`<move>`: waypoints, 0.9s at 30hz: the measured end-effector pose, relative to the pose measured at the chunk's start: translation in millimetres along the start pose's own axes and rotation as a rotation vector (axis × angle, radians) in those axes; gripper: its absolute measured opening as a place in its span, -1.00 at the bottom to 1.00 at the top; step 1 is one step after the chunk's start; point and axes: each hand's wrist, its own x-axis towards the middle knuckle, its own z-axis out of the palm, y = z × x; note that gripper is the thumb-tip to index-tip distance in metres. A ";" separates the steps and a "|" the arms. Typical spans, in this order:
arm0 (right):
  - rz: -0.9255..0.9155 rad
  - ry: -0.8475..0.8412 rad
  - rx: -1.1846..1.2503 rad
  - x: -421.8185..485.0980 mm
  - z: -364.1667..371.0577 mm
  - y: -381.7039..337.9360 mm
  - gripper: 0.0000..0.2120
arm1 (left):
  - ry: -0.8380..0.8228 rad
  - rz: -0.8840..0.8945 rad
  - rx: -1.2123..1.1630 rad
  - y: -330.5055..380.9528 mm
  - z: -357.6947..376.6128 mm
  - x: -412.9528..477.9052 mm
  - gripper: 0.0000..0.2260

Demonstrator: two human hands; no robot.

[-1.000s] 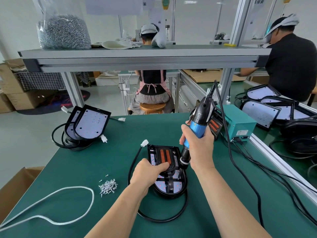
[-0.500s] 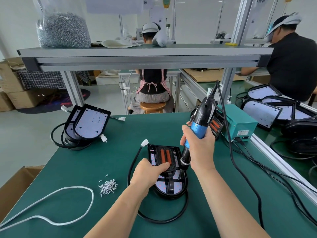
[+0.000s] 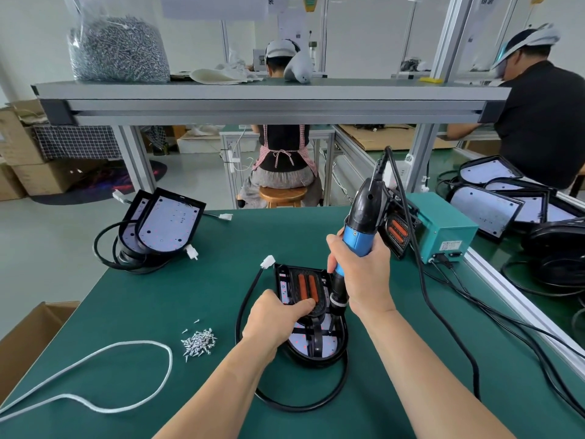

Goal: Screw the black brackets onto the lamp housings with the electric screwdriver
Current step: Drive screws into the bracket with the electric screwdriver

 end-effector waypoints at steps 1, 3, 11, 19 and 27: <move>-0.001 -0.009 -0.003 -0.1 0.3 0.1 -0.78 | 0.006 0.002 0.012 0.4 0.1 0.0 -0.51; 0.002 -0.015 -0.003 -1.0 -1.0 -0.1 -0.78 | 0.009 0.002 0.020 1.5 0.1 -0.6 -0.50; 0.017 -0.023 0.112 -3.7 -8.5 -8.2 -0.69 | -0.015 0.004 -0.012 -0.7 -2.4 -0.1 -0.49; 0.036 0.113 0.342 17.4 -27.8 -25.0 -0.84 | -0.015 -0.001 0.001 -2.8 -3.7 0.1 -0.51; 0.429 0.426 0.834 8.6 -65.0 24.3 -0.87 | -0.029 -0.018 -0.016 -0.6 -5.4 -2.9 -0.45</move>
